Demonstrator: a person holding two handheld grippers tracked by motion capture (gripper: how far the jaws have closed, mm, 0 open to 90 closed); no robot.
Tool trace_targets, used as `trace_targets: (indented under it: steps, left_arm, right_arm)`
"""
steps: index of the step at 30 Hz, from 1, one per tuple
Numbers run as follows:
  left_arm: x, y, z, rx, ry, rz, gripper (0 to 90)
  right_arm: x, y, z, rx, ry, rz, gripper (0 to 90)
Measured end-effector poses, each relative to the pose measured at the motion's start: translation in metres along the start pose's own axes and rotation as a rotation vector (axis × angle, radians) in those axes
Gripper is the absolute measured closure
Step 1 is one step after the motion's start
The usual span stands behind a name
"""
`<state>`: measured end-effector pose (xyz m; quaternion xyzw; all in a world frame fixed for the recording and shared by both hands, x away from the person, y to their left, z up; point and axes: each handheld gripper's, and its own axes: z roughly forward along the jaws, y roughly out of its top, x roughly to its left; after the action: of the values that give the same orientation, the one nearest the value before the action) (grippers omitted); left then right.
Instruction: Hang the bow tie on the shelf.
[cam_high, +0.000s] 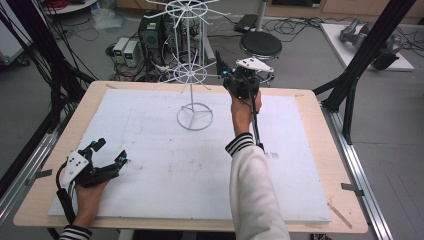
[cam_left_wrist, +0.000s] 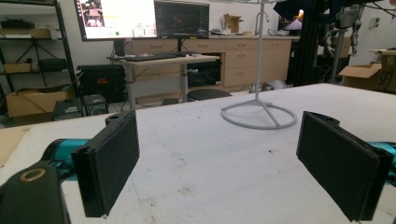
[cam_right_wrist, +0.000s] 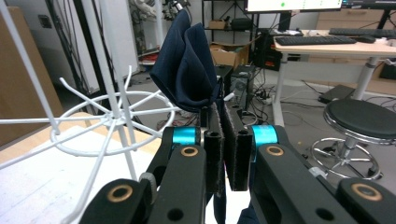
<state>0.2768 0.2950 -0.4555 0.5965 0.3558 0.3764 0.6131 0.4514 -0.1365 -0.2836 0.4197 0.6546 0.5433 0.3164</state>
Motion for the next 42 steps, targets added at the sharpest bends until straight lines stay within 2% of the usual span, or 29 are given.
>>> trace_targets:
  steps: [8, 21, 31, 39, 42]
  left_arm:
    - [0.0, 0.0, 0.0, -0.001, 0.0, 0.001, 13.6]
    - [0.0, 0.0, 0.0, -0.005, -0.001, -0.001, 13.6]
    - [0.0, 0.0, 0.0, -0.006, -0.001, -0.001, 13.6]
    - [0.0, 0.0, 0.0, -0.006, 0.0, 0.0, 13.5]
    - [0.0, 0.0, 0.0, -0.005, -0.001, 0.0, 13.5]
  right_arm:
    - [0.008, -0.001, 0.004, 0.006, 0.03, -0.01, 87.1]
    - [0.012, -0.007, 0.013, 0.044, 0.07, -0.012, 87.0]
    - [0.01, -0.013, 0.016, 0.098, 0.13, 0.016, 85.2]
    - [0.013, -0.011, 0.014, 0.114, 0.148, -0.01, 83.9]
    - [0.016, -0.011, 0.013, 0.138, 0.153, -0.037, 83.7]
